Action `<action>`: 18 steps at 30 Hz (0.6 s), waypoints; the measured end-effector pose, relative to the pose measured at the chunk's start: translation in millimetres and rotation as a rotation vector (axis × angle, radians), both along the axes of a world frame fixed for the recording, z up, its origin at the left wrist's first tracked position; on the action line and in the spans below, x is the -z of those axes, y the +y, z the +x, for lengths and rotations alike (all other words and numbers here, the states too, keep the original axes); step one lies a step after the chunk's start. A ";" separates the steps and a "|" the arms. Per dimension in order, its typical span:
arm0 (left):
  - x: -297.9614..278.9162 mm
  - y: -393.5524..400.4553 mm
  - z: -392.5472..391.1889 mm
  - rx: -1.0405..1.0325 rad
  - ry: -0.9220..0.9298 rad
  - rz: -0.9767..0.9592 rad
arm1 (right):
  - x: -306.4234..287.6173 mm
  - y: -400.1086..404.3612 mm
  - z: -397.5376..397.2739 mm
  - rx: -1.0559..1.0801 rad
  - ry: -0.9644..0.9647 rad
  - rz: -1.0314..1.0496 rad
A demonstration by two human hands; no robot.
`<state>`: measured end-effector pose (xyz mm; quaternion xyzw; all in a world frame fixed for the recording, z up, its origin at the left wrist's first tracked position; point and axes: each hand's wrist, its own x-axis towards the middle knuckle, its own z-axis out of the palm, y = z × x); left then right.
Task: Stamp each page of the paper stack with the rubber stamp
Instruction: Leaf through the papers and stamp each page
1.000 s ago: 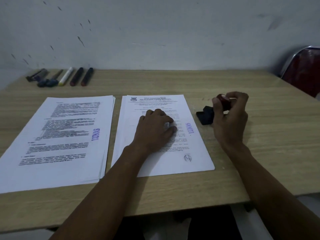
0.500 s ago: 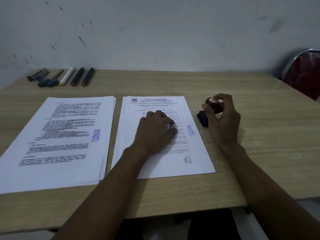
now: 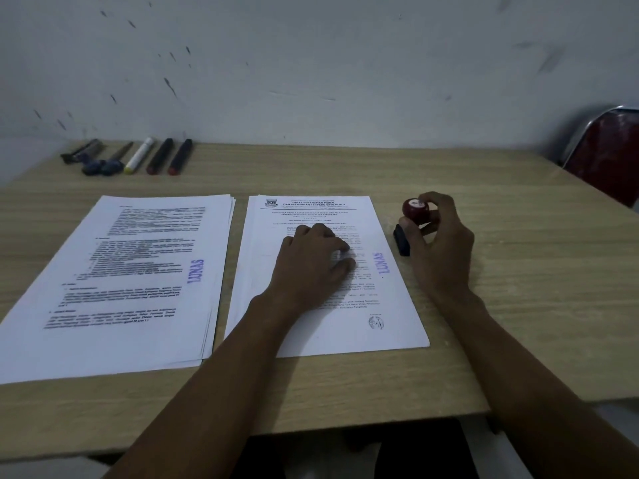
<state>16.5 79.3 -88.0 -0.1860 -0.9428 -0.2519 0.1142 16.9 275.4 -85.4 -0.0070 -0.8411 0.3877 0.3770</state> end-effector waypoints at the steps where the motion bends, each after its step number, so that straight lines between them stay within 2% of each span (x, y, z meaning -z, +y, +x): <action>1: 0.0 0.0 0.1 0.000 -0.001 -0.003 | 0.5 0.1 0.2 -0.003 -0.003 0.001; 4: -0.7 0.4 -0.5 0.011 -0.018 -0.004 | 1.5 0.6 1.4 -0.008 -0.024 0.011; 8: -11.1 -5.5 2.5 -0.039 0.010 0.092 | 2.6 2.3 2.7 0.002 -0.052 0.017; 11: -26.7 -17.2 7.7 -0.320 0.005 0.029 | 3.4 3.6 4.4 -0.002 -0.060 -0.009; 14: -38.0 -33.8 13.1 -0.602 -0.187 -0.094 | 4.5 4.5 5.0 0.007 -0.084 -0.038; 18: -37.0 -48.6 17.7 -0.665 -0.319 -0.094 | 4.5 2.2 13.9 0.097 -0.093 -0.043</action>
